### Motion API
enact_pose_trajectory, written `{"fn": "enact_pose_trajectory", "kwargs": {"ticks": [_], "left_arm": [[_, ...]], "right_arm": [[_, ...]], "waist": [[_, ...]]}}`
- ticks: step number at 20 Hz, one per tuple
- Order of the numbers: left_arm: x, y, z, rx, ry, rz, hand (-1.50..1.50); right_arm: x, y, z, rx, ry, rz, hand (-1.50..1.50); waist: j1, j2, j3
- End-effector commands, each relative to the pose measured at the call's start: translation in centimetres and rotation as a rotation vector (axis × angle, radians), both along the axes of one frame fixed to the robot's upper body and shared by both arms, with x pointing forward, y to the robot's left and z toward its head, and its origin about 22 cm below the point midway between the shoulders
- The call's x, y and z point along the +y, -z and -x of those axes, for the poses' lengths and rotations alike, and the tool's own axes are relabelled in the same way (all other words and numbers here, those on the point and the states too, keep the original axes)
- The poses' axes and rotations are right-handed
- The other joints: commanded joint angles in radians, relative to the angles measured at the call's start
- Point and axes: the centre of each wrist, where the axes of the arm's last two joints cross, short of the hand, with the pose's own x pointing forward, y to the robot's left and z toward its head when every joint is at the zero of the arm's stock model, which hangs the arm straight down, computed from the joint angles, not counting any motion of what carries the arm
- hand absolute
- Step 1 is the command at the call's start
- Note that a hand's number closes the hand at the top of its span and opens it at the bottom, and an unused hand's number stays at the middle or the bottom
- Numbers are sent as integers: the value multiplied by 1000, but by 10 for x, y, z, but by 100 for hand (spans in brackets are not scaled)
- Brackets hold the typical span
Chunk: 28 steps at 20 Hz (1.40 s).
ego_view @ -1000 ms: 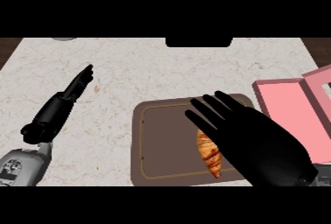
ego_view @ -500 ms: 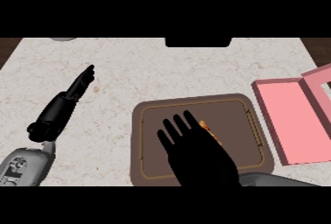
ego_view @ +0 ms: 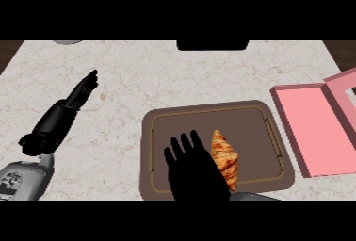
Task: Pick the croissant from the tray and place it in the cardboard box
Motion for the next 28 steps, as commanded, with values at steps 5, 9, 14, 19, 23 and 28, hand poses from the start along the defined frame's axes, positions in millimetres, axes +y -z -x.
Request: {"fn": "enact_pose_trajectory", "kwargs": {"ticks": [5, 9, 14, 19, 23, 28], "left_arm": [[-12, -13, -6, -25, -6, 2, 0], [-5, -1, 9, 4, 15, 0, 0], [0, -3, -2, 3, -2, 6, 0], [-9, -11, -12, 1, 4, 20, 0], [-13, -10, -3, -25, 11, 0, 0], [-6, 5, -8, -4, 5, 6, 0]], "right_arm": [[5, 31, 6, -138, 126, 161, -150], [21, 31, 6, -131, 119, 176, -150], [7, 45, 15, -152, 135, 240, -150], [2, 51, 7, -146, 168, 240, -150], [-20, 55, -15, -137, 144, 229, -150], [-8, 70, -26, -106, 155, 217, -150]], "waist": [[4, 4, 2], [11, 5, 2], [4, 5, 2], [3, 6, 2], [7, 7, 2], [8, 8, 2]]}}
